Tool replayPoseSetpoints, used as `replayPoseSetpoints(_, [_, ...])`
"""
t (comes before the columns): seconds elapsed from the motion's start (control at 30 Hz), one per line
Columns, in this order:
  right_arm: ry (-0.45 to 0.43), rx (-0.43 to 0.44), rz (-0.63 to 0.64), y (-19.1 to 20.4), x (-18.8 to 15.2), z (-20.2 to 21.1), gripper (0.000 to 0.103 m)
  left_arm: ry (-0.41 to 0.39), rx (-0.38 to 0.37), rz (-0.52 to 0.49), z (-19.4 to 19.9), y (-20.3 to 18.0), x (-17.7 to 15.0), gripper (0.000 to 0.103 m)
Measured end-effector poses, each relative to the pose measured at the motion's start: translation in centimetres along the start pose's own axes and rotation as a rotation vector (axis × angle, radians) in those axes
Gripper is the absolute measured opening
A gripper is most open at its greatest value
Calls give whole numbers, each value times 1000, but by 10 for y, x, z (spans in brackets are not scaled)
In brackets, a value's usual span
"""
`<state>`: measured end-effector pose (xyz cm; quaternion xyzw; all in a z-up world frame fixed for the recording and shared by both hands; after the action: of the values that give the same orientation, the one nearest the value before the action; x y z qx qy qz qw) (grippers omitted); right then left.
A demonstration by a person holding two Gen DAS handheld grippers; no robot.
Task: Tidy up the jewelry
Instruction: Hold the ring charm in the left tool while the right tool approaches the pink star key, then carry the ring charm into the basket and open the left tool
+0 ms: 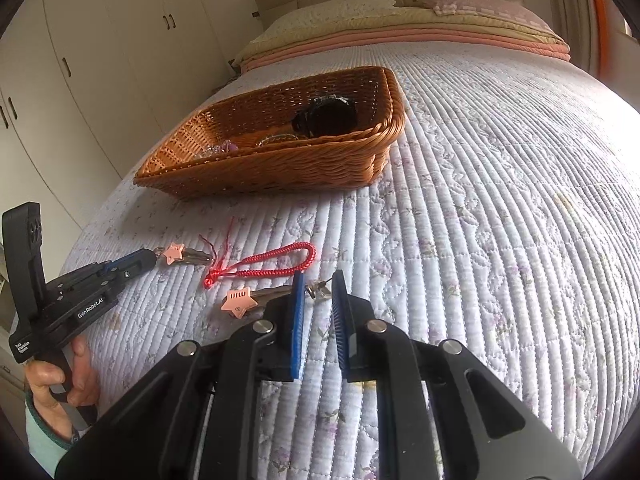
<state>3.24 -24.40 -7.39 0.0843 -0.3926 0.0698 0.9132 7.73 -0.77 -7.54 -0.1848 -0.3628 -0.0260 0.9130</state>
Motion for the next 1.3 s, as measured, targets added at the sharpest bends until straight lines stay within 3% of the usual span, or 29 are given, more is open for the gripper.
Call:
replayPoseSetpoints(0.33, [-52,9,31,11,19,21,12,-99,-150,66,35,3,14,9])
replayPoseSetpoints(0.6, [-119,39,68,19,79,27,12,-226,-177,1,60,-31,76,9])
replayPoseSetpoints(0.77, [-120,102,65,23,130,1,12,-226,-155,2,29,-41,115,9])
replayPoseSetpoints(1.0, [0,200,-19,15,169,-84,12,-173,-115,34,-31,-33,135,9])
replayPoseSetpoints(1.3, [42,74,53,26,172,-130,12,-122,-76,37,-67,-14,127,9])
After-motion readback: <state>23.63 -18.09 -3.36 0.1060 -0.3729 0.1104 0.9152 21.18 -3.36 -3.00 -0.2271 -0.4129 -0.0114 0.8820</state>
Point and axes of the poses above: each gripper's, at about its wrist camera, not at the fingertips, and z roughly against the way its jaws point, y to its left, x to its top, the point moved 2 cm from there along -z, roughly the way its jaws point, and after that the axes turned 15 degrees about z, right-handed, at the moved point
